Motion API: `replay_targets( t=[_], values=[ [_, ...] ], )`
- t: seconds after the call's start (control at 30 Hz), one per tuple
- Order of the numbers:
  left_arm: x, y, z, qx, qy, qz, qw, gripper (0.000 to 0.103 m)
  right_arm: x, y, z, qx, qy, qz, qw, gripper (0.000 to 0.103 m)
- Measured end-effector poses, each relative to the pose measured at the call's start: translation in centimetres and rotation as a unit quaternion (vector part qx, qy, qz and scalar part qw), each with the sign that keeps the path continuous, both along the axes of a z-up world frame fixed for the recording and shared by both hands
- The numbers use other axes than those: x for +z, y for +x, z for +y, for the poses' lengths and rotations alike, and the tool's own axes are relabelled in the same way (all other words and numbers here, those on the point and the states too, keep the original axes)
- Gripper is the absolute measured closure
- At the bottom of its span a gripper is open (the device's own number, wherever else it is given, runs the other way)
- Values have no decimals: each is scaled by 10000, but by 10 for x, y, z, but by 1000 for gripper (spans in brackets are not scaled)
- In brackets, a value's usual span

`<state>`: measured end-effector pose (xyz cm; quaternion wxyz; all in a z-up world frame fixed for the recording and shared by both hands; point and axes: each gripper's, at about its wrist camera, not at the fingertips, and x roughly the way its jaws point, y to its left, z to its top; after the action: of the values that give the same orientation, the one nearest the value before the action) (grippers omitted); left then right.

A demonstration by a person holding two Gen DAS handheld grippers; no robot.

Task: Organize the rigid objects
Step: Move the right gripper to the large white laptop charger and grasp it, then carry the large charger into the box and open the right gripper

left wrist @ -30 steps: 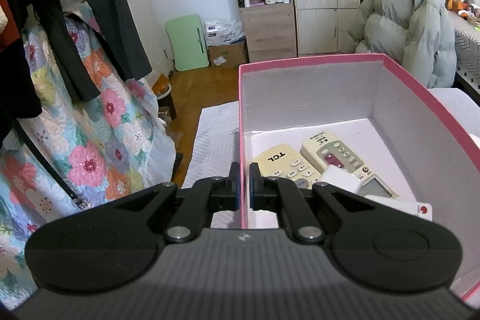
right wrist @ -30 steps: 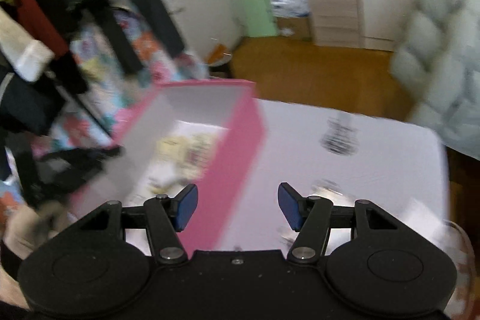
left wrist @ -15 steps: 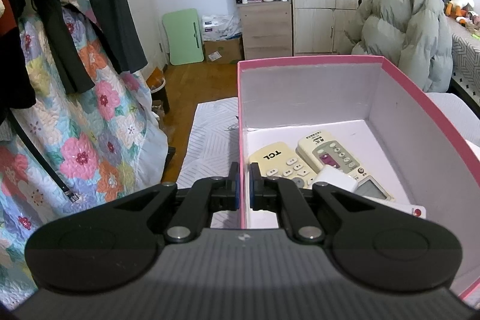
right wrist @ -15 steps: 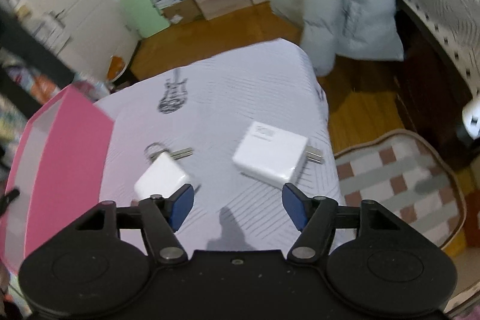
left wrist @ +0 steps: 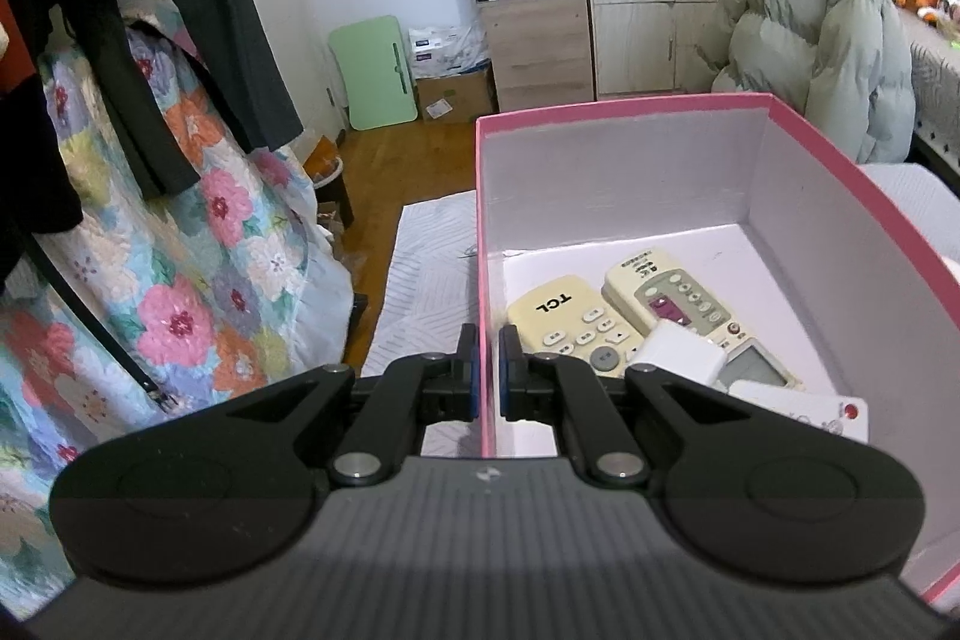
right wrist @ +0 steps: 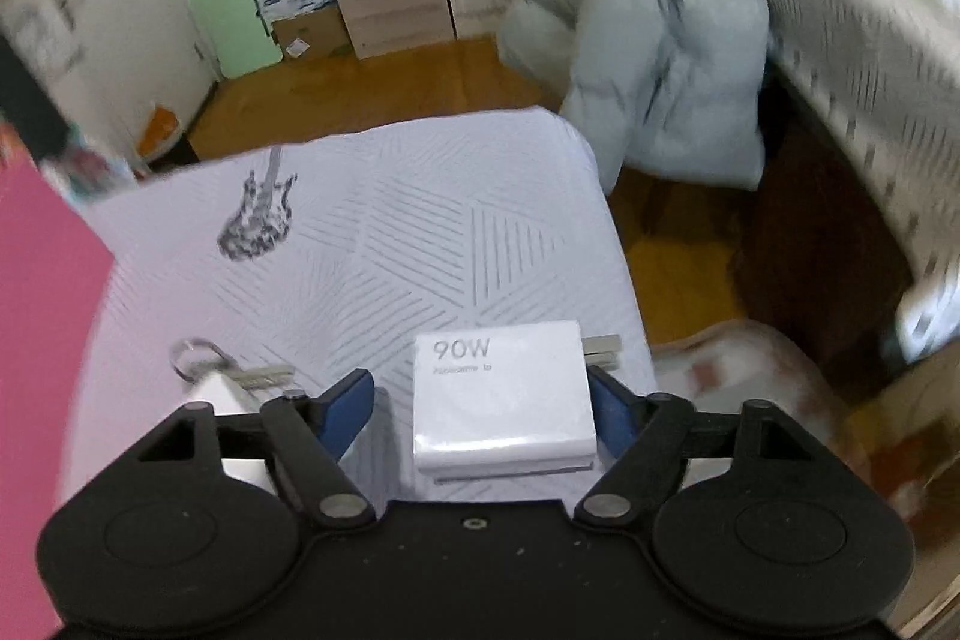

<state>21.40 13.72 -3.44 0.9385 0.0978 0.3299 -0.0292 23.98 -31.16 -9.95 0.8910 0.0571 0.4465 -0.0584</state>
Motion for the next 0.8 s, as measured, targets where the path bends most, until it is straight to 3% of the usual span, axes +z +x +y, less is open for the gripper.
replay_targets(
  t=[0.27, 0.47, 0.6, 0.8],
  values=[
    [0, 0, -3, 14, 123, 5, 9999, 98, 13, -14, 10, 211, 100, -263, 9994, 40],
    [1, 1, -3, -15, 92, -3, 10000, 98, 57, -33, 44, 765, 442, -575, 9944, 40],
    [0, 1, -2, -39, -71, -16, 10000, 98, 93, -40, 76, 1394, 692, -853, 9841, 40],
    [0, 0, 3, -42, -268, -13, 9996, 98, 131, -48, 136, 2517, 1104, -1001, 9563, 40]
  ],
)
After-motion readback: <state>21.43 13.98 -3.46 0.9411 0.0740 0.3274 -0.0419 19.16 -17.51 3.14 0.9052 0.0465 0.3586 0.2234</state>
